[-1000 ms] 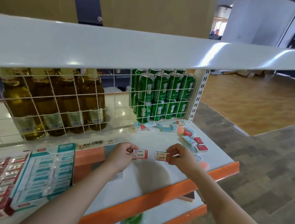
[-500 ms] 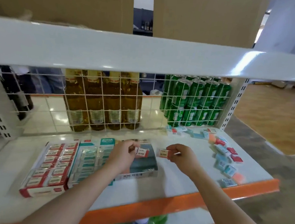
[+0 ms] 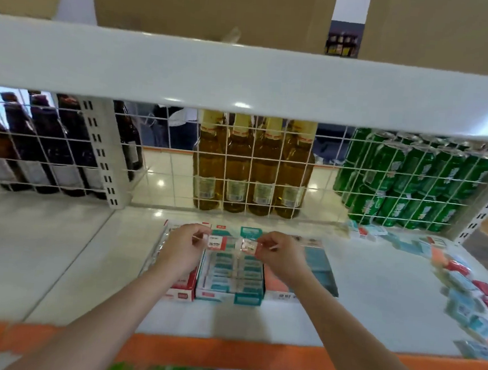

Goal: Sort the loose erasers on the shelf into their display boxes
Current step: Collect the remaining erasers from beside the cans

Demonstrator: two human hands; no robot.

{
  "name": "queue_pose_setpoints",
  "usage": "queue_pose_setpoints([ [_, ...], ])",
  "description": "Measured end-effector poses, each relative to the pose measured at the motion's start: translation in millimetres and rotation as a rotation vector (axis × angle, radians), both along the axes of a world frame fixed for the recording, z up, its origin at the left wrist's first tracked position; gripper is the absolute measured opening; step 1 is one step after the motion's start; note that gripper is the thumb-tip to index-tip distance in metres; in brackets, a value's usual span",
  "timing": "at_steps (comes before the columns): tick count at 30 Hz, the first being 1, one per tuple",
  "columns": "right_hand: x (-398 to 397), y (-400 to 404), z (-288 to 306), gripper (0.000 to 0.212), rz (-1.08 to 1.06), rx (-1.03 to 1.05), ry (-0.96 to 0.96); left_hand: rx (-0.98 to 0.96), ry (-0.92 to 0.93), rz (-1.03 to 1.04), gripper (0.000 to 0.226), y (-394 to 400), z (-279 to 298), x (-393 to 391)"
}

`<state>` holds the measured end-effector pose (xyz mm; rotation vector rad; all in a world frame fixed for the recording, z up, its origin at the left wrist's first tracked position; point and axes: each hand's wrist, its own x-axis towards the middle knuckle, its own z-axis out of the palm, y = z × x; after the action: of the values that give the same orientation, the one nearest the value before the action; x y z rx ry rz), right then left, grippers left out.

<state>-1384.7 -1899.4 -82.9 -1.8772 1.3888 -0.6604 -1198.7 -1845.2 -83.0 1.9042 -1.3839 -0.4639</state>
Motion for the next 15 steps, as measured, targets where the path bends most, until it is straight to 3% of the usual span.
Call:
queue_pose_setpoints([
  [5, 37.6, 8.9, 3.8, 0.022, 0.122, 0.013, -0.004, 0.017, 0.054, 0.05, 0.024, 12.1, 0.3, 32.6],
  [15, 84.0, 15.3, 1.9, 0.013, 0.155, 0.081, 0.035, 0.107, 0.035, 0.118, 0.025, 24.3, -8.1, 68.3],
])
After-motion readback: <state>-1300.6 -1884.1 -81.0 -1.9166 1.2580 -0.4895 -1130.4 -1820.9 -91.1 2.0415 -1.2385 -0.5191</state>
